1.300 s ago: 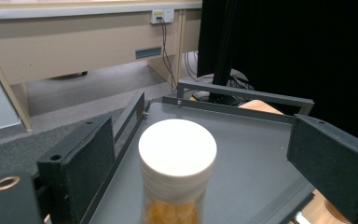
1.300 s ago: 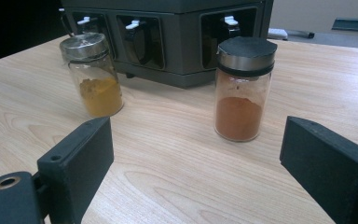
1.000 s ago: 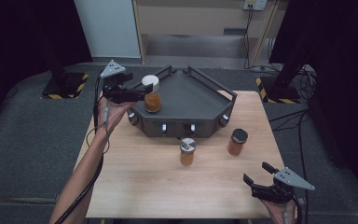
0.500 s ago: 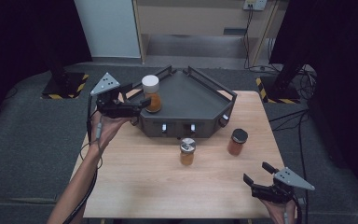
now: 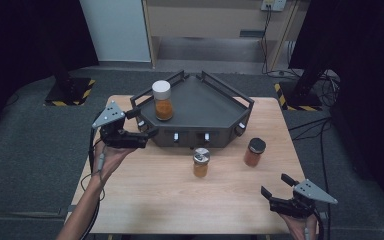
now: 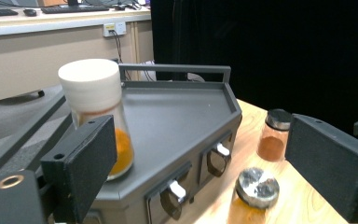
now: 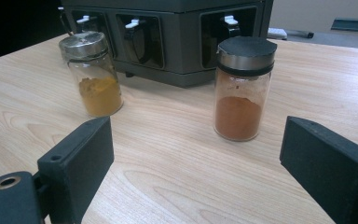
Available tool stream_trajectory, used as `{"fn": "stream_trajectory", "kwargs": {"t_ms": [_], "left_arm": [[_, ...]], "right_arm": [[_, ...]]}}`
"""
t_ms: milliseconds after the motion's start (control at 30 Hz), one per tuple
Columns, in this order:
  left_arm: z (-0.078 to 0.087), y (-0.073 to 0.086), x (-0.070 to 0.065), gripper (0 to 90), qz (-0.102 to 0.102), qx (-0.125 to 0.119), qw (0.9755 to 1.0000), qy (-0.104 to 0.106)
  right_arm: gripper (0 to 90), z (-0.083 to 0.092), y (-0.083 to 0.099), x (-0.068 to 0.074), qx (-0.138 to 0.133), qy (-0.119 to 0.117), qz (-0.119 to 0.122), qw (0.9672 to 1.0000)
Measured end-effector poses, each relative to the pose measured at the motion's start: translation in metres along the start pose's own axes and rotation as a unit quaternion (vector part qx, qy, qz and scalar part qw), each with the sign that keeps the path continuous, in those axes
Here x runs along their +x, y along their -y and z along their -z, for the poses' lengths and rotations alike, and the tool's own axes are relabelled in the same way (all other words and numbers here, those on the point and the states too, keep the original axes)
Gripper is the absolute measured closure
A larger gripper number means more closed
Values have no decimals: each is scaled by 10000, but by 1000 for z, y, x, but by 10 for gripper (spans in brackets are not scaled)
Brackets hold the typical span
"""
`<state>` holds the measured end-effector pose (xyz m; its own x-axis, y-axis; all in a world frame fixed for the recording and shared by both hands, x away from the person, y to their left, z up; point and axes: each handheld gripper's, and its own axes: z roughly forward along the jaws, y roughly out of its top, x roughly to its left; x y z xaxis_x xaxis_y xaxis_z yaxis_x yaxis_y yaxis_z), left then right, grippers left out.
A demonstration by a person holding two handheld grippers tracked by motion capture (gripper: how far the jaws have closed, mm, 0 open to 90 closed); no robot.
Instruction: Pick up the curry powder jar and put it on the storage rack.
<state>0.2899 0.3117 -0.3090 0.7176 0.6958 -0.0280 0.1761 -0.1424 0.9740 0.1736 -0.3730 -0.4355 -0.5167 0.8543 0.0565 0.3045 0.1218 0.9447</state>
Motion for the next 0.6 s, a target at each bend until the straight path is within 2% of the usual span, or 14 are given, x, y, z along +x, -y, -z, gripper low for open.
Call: {"fn": "stream_trajectory", "kwargs": {"t_ms": [167, 400, 600], "left_arm": [[8, 16, -2, 81, -32, 36, 10000, 11], [21, 38, -5, 81, 64, -19, 10000, 24], [31, 55, -6, 80, 85, 49, 9999, 42]], "right_arm": [[97, 0, 0, 0, 5, 10, 4, 10000], [97, 0, 0, 0, 10, 9, 2, 10000], [96, 0, 0, 1, 13, 12, 10, 10000]]}}
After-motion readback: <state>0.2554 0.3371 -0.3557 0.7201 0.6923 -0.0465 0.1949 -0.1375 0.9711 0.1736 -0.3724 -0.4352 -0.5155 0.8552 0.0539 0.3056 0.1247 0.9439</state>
